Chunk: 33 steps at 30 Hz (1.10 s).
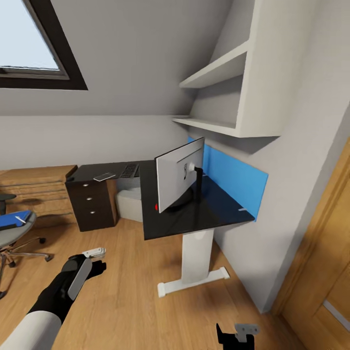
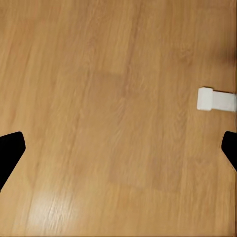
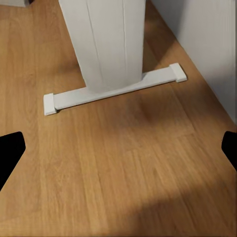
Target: In the bedroom, organize the workspace by keeping the computer under the desk, ensuring the monitor is on the desk, placing the keyboard on the desk next to the monitor, placing the mouse on the desk next to the keyboard, moving the folder from the swivel chair onto the desk next to the mouse, stacking the notebook on top of the folder with the pen on top of the notebook, and positioning the swivel chair next to the desk.
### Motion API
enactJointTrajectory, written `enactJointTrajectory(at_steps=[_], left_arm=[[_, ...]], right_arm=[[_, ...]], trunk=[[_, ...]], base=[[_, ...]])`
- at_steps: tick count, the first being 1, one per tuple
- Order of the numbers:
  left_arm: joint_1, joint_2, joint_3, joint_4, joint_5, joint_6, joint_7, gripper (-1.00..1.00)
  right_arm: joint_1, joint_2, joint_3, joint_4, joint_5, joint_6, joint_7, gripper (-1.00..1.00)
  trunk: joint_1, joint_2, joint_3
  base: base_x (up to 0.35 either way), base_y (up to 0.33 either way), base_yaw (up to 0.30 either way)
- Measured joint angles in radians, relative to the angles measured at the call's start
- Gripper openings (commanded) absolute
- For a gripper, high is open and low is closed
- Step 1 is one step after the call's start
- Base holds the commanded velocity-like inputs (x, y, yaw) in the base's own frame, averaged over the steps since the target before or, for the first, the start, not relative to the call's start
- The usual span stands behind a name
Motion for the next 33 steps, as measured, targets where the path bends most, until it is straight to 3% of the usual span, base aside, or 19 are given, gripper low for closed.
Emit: enactJointTrajectory(at_steps=[9, 22, 33], left_arm=[[-0.038, -0.002, 0.002, -0.028, -0.003, 0.001, -0.001, 1.0], [-0.04, -0.001, 0.005, -0.001, -0.002, -0.029, -0.001, 1.0], [-0.04, 0.0, 0.005, 0.002, -0.003, -0.036, 0.0, 1.0]], right_arm=[[0.003, -0.001, 0.001, 0.0, 0.003, 0.0, 0.003, 1.0], [0.023, -0.004, 0.003, -0.002, 0.066, 0.0, 0.005, 1.0], [0.04, -0.013, 0.003, -0.002, 0.075, -0.001, 0.004, 1.0]], trunk=[[0.0, 0.0, 0.0], [-0.001, 0.0, 0.0], [0.0, 0.0, 0.0]], base=[[0.006, 0.004, -0.015], [0.226, 0.138, -0.001], [0.079, 0.032, 0.0]])
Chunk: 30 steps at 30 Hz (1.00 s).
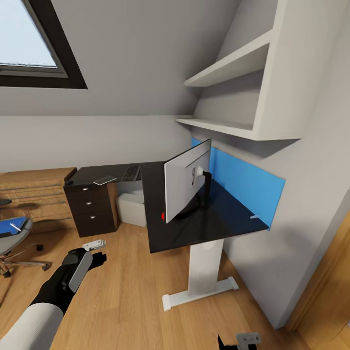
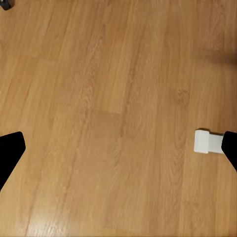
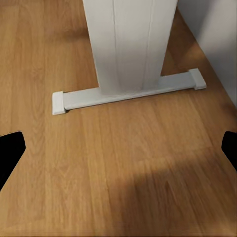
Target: In the bedroom, organize the workspace by keeping the computer under the desk, ensuring the monitor is on the desk, placing the keyboard on the desk next to the monitor, placing the mouse on the desk next to the keyboard, moving the folder from the swivel chair onto the desk next to the mouse, stacking the notebook on top of the folder with the pen on top of the notebook, and positioning the swivel chair next to the desk.
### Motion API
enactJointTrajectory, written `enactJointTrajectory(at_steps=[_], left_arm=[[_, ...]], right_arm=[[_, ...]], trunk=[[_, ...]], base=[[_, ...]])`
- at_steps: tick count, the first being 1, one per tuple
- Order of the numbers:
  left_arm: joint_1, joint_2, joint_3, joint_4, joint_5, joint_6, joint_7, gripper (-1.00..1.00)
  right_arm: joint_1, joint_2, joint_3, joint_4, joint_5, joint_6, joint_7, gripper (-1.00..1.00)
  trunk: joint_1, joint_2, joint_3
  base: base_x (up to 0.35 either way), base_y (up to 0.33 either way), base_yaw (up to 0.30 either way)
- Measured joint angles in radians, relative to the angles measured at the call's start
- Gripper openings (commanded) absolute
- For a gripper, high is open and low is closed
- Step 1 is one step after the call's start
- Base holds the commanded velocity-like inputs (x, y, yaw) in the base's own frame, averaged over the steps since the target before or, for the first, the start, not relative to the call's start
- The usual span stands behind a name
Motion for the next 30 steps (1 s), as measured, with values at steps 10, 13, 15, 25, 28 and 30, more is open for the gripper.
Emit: enactJointTrajectory(at_steps=[10, 13, 15, 25, 28, 30], left_arm=[[0.0, -0.001, -0.002, 0.02, -0.056, -0.002, -0.003, 1.0], [0.0, -0.002, -0.003, 0.023, -0.086, -0.002, -0.002, 1.0], [0.0, -0.003, -0.002, 0.024, -0.098, -0.003, -0.002, 1.0], [0.0, -0.002, 0.0, 0.023, -0.11, -0.004, -0.001, 1.0], [0.0, -0.002, 0.0, 0.023, -0.11, -0.004, -0.001, 1.0], [0.0, -0.003, 0.0, 0.022, -0.11, -0.005, -0.002, 1.0]], right_arm=[[0.045, -0.042, 0.0, 0.0, -0.004, -0.027, -0.004, 1.0], [0.061, -0.053, 0.0, 0.001, -0.005, -0.049, -0.004, 1.0], [0.074, -0.056, 0.0, 0.001, -0.006, -0.076, -0.003, 1.0], [0.123, -0.06, 0.0, 0.001, -0.003, -0.198, -0.002, 1.0], [0.133, -0.059, 0.0, 0.001, -0.003, -0.258, -0.002, 1.0], [0.137, -0.059, 0.0, 0.001, -0.003, -0.279, -0.002, 1.0]], trunk=[[0.0, 0.0, 0.0], [0.0, 0.0, 0.0], [0.0, 0.0, 0.0], [0.0, 0.0, 0.0], [0.0, 0.0, 0.0], [0.0, 0.0, 0.0]], base=[[0.006, 0.002, 0.0], [0.0, 0.0, 0.0], [0.0, 0.0, 0.0], [0.0, 0.0, 0.0], [0.0, 0.0, 0.0], [0.0, 0.0, 0.0]])
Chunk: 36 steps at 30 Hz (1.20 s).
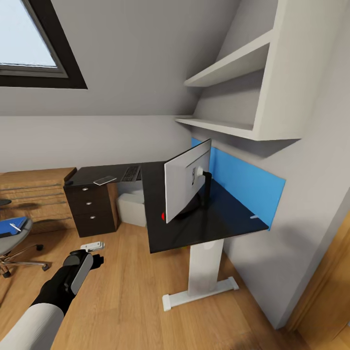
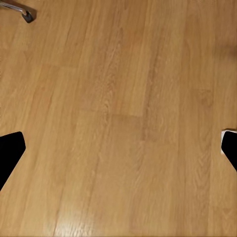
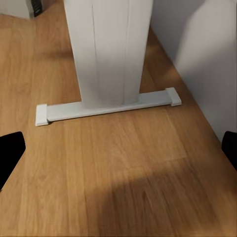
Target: In the bedroom, organize the workspace by keeping the computer under the desk, ensuring the monitor is on the desk, placing the keyboard on the desk next to the monitor, placing the mouse on the desk next to the keyboard, moving the folder from the swivel chair onto the desk next to the mouse, stacking the notebook on top of the folder with the pen on top of the notebook, and positioning the swivel chair next to the desk.
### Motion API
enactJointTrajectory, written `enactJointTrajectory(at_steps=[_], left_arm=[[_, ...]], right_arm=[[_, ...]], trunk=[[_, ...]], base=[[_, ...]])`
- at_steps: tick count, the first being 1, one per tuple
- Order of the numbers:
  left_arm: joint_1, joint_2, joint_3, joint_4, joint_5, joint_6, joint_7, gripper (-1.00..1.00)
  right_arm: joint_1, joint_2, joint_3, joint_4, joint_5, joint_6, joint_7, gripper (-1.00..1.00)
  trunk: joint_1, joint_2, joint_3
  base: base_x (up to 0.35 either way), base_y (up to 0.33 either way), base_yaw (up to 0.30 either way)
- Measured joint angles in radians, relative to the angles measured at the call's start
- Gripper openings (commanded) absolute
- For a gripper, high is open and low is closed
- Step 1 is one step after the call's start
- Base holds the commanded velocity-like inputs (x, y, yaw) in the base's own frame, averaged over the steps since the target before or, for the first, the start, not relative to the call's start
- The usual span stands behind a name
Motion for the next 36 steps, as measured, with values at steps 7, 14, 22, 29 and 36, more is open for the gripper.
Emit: enactJointTrajectory(at_steps=[7, 14, 22, 29, 36], left_arm=[[0.0, -0.002, -0.001, -0.002, 0.0, -0.028, 0.0, 1.0], [0.0, -0.002, -0.001, -0.001, 0.0, -0.039, 0.0, 1.0], [0.0, -0.004, -0.001, 0.002, 0.001, -0.042, 0.0, 1.0], [0.0, -0.004, -0.001, 0.002, 0.0, -0.042, 0.001, 1.0], [0.0, -0.003, -0.001, 0.002, 0.001, -0.041, 0.001, 1.0]], right_arm=[[0.007, 0.001, 0.0, 0.0, -0.002, -0.039, 0.0, 1.0], [0.01, 0.001, 0.0, 0.0, 0.0, -0.045, 0.001, 1.0], [0.01, 0.002, 0.0, 0.0, 0.0, -0.041, 0.003, 1.0], [0.01, 0.005, 0.0, 0.0, -0.002, -0.039, 0.002, 1.0], [0.01, 0.008, -0.001, 0.002, -0.005, -0.044, 0.0, 1.0]], trunk=[[0.0, 0.0, 0.0], [0.0, 0.0, 0.0], [0.0, 0.0, 0.0], [-0.001, 0.0, 0.0], [0.0, 0.0, 0.001]], base=[[0.0, 0.0, 0.0], [0.0, 0.0, 0.0], [0.062, 0.024, 0.0], [0.255, 0.125, 0.0], [0.255, 0.109, -0.011]])
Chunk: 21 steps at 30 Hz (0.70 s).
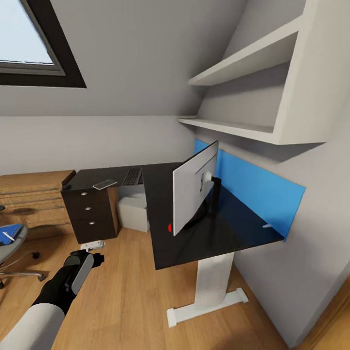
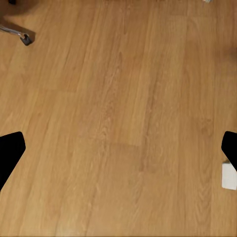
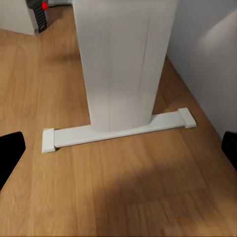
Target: In the bedroom, organize the workspace by keeping the computer under the desk, ensuring the monitor is on the desk, placing the keyboard on the desk next to the monitor, placing the mouse on the desk next to the keyboard, moving the folder from the swivel chair onto the desk next to the mouse, stacking the notebook on top of the folder with the pen on top of the notebook, and positioning the swivel chair next to the desk.
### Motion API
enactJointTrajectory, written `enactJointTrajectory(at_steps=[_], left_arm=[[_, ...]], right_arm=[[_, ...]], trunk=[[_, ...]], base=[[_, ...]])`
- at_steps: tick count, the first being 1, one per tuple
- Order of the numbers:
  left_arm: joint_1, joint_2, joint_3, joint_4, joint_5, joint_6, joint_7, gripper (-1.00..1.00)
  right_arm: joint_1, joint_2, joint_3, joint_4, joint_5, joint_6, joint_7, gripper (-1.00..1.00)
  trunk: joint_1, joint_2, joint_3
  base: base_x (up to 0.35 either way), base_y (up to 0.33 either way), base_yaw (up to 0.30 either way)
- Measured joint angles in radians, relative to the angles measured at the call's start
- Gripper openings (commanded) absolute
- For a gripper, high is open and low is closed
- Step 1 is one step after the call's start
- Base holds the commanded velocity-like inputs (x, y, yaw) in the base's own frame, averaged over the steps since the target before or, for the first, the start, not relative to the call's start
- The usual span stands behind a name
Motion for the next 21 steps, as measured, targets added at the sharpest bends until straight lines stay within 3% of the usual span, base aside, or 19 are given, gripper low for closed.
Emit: enactJointTrajectory(at_steps=[10, 21], left_arm=[[0.0, 0.0, 0.0, 0.003, 0.0, 0.001, -0.001, 1.0], [0.0, 0.001, 0.0, 0.003, 0.0, 0.0, -0.001, 1.0]], right_arm=[[0.01, 0.0, 0.0, 0.0, -0.001, -0.012, 0.001, 1.0], [0.02, -0.003, 0.0, 0.0, -0.001, -0.017, 0.0, 1.0]], trunk=[[0.0, 0.0, 0.012], [0.0, 0.0, 0.027]], base=[[0.13, 0.015, -0.116], [0.02, 0.001, -0.145]])
